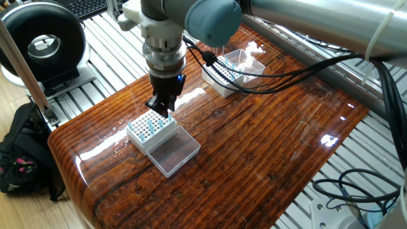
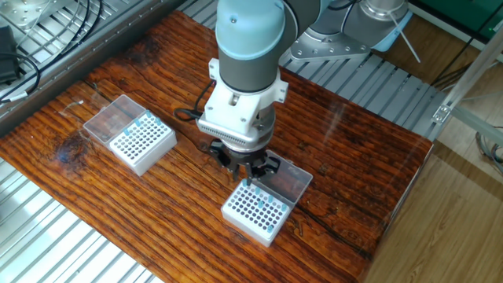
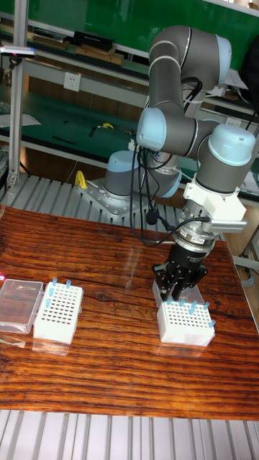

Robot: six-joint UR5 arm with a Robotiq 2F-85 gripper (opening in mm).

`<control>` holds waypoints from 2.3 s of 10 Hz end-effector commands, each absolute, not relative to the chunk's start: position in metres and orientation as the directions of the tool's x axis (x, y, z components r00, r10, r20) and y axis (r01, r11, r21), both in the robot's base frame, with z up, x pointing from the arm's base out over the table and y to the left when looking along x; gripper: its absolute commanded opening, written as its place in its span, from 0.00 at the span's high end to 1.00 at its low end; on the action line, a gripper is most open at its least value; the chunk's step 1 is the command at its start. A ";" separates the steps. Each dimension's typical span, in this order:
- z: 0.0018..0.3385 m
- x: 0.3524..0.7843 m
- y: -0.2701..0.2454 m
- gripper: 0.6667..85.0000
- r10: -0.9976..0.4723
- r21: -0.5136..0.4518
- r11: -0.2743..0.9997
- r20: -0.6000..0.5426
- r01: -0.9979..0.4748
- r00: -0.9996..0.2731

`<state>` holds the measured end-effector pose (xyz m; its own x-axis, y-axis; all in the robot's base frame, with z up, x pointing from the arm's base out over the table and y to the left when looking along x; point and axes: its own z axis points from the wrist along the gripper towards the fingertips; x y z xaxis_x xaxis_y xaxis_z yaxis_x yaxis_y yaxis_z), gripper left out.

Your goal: Transfer all medium pipette tips from one holder to another

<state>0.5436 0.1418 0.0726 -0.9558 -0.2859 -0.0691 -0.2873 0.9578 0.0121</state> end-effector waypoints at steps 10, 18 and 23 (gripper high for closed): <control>0.067 0.545 0.148 0.74 -0.263 0.029 0.964 -0.075 -0.266 -0.962; 0.068 0.545 0.146 0.86 -0.252 0.021 0.967 -0.074 -0.254 -0.965; 0.093 0.542 0.152 0.87 -0.245 0.035 0.968 -0.051 -0.247 -0.968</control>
<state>0.5423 0.1476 0.0786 -0.9650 -0.2555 -0.0597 -0.2569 0.9663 0.0167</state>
